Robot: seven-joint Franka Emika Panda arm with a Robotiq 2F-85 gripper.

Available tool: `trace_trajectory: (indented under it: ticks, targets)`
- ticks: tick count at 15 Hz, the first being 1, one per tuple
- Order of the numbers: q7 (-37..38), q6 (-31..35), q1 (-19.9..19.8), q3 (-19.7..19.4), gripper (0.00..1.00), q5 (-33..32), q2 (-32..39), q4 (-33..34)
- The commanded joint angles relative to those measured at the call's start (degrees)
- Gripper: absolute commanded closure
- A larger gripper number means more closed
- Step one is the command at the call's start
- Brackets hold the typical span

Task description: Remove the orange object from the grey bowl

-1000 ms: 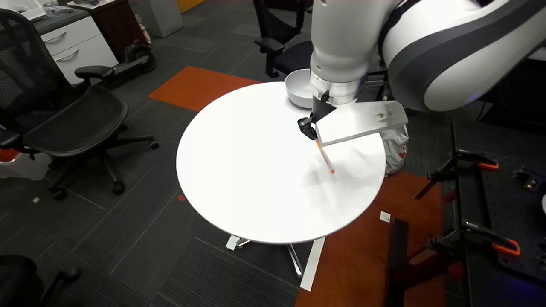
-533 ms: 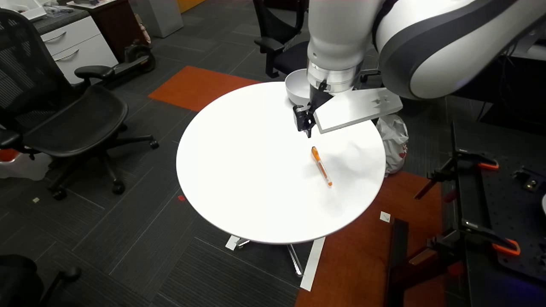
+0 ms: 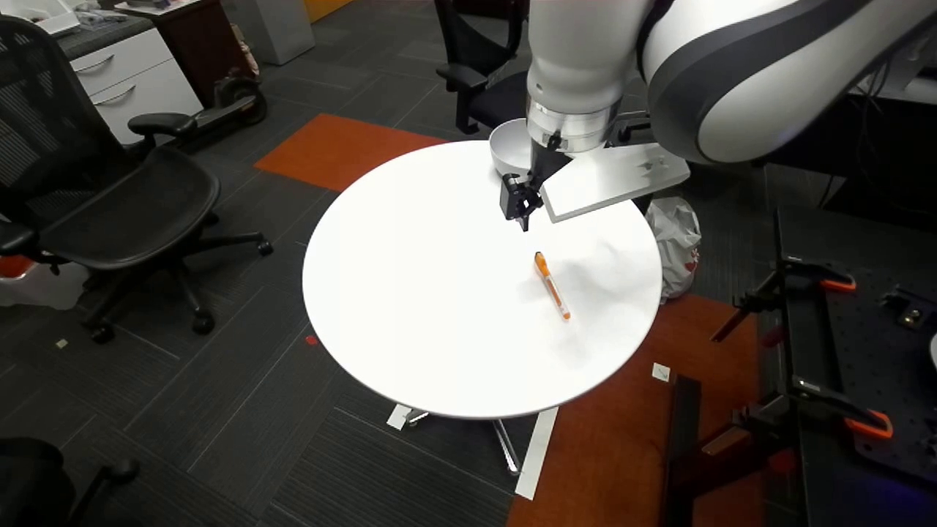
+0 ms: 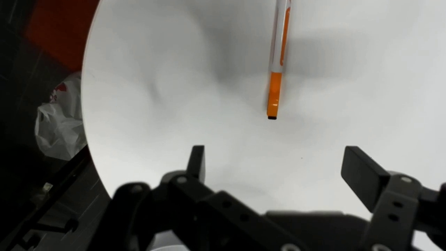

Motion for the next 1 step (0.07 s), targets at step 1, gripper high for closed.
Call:
trace_trajectory:
  ticks: [1]
  targets:
    - [-0.24,-0.06,0.39,-0.38,0.00,0.27,0.03,0.04]
